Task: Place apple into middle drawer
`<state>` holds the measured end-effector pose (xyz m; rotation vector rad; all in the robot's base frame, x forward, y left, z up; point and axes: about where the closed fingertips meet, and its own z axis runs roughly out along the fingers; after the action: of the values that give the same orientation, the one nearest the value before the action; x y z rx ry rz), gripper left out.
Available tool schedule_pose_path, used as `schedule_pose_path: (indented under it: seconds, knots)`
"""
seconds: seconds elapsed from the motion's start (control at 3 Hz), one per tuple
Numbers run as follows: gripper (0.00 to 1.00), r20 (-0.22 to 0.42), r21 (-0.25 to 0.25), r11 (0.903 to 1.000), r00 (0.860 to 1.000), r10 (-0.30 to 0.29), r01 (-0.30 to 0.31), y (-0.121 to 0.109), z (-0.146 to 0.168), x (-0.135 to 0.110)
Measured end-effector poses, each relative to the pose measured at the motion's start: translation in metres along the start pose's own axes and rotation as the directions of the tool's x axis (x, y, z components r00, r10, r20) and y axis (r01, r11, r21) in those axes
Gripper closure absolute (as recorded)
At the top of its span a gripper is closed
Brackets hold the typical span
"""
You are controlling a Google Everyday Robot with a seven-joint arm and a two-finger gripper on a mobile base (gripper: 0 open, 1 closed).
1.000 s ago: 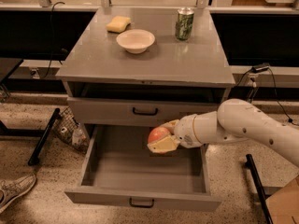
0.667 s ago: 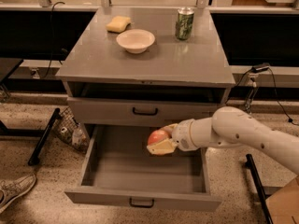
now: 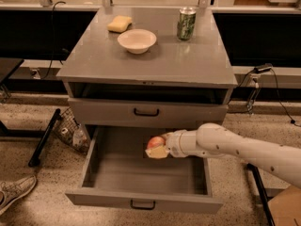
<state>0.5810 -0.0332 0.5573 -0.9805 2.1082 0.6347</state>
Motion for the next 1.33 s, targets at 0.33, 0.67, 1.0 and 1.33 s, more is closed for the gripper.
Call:
schedule_pose_path:
  seconds: [0.33, 0.67, 1.0, 1.33]
  knots:
    - [1.00, -0.019, 0.035, 0.9990, 0.999, 0.030, -0.030, -0.005, 0.020, 0.019]
    - [1.00, -0.020, 0.044, 0.9972, 0.998, 0.062, -0.061, -0.004, 0.036, 0.033]
    - [0.84, -0.025, 0.016, 0.9963, 0.996, 0.085, -0.084, 0.000, 0.060, 0.041]
    - [0.61, -0.002, -0.015, 0.9955, 0.996, 0.093, -0.093, 0.005, 0.082, 0.039]
